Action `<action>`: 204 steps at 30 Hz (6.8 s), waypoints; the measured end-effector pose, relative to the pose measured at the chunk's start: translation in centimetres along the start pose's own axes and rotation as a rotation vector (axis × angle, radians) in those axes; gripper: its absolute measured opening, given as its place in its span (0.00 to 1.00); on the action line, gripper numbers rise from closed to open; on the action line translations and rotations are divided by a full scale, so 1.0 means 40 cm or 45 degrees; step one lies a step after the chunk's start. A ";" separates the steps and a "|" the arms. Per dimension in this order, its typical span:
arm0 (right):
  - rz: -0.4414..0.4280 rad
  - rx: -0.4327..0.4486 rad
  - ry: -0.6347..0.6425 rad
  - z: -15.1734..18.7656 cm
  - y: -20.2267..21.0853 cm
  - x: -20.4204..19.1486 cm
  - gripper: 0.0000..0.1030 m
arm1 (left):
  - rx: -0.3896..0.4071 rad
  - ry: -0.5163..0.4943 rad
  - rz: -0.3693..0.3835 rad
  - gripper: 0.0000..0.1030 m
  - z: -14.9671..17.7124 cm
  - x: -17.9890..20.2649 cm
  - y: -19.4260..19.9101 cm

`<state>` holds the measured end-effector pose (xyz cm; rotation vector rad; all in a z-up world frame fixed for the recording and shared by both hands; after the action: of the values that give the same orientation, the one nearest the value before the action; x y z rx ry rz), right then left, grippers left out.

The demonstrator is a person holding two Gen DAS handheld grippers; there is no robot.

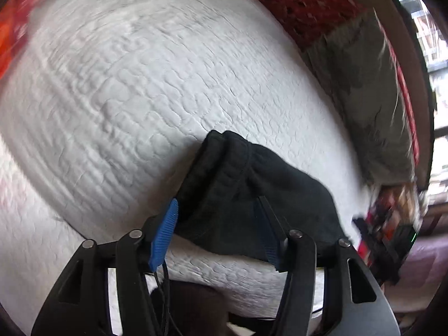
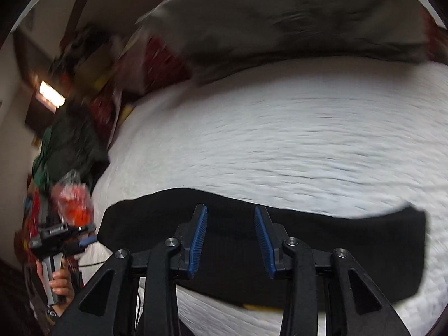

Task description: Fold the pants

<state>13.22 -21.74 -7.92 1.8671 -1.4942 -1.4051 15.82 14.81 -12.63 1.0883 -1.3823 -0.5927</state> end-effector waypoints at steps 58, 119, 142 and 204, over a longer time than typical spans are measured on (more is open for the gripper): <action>0.205 0.229 -0.488 0.271 0.384 0.480 0.39 | -0.318 -0.199 0.131 0.52 0.402 0.363 -0.169; -0.274 0.290 -0.906 0.261 0.263 0.603 0.50 | -0.472 0.187 0.299 0.50 0.576 0.680 -0.437; -0.469 0.091 -0.773 0.138 0.159 0.580 0.47 | -0.475 0.227 0.448 0.42 0.504 0.734 -0.449; -0.115 -0.249 -0.427 0.127 -0.156 -0.126 0.25 | -0.382 0.707 0.616 0.05 0.287 0.175 -0.224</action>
<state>12.41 -13.50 -12.57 1.6587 -1.3674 -1.9089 8.26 1.95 -18.82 0.5784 -0.9728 -0.1154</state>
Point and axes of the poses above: each gripper's, at about its wrist camera, not at the fingertips, and y roughly against the way its jaws point, x to its right, z to its underside, the point moved 7 cm from there along -y, roughly the way its jaws point, and after that the axes turned 1 degree about -z, right-handed, at the moved point
